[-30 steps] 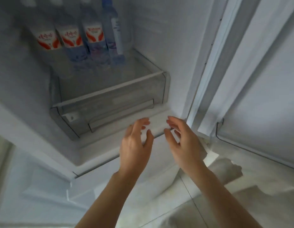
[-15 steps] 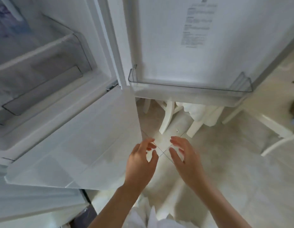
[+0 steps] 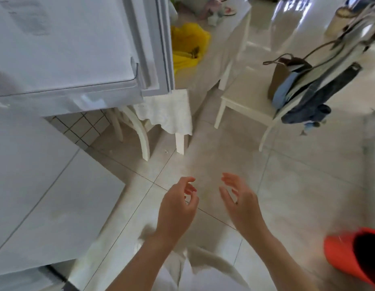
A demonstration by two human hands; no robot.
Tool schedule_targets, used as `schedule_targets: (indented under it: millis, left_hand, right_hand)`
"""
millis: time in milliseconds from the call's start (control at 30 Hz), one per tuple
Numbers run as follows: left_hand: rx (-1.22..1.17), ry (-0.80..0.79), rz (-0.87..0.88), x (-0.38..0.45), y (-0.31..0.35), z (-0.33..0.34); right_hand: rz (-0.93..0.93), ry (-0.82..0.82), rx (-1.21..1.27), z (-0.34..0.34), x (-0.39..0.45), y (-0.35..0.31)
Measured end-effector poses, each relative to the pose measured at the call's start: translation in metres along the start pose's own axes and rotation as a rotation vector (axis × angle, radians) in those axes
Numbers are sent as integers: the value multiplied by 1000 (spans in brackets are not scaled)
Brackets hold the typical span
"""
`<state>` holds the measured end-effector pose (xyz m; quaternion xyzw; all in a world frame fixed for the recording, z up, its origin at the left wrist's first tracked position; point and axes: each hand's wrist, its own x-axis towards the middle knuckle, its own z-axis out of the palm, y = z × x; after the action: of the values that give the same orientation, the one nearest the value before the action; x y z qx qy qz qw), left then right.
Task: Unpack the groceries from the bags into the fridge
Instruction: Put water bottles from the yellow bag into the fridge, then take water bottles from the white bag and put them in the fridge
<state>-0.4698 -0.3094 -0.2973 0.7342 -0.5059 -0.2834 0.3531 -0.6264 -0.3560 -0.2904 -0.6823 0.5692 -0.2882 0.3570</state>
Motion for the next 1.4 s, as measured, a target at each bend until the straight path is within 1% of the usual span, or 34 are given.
schedule_targets:
  millis: [133,200,367,533,767,933,1100,1400]
  left_hand:
    - [72,-142,7,3,21,39]
    - [92,-178,17,8,29,50]
    - [123,-174,23,41,39,71]
    - [98,-160,1,97,48,92]
    - [72,-124,-70,204,67,110]
    - [42,-79,-98,276,85,116]
    - [28,-20,-141,334,91,120]
    - [23,154,-264,442,100,129]
  right_hand:
    - [93,47,4,-38,1,29]
    - [130,61,11,-51,6,38]
    - [180,90,18,-69,30,61]
    - [189,75,-4,-85,88,78]
    - [17,-147,-261,-109,224,77]
    - [-59,-217,-345,-126,314,72]
    - [-101,-253,-342,-125,387,71]
    - [-221,-373,-263,-112,526,66]
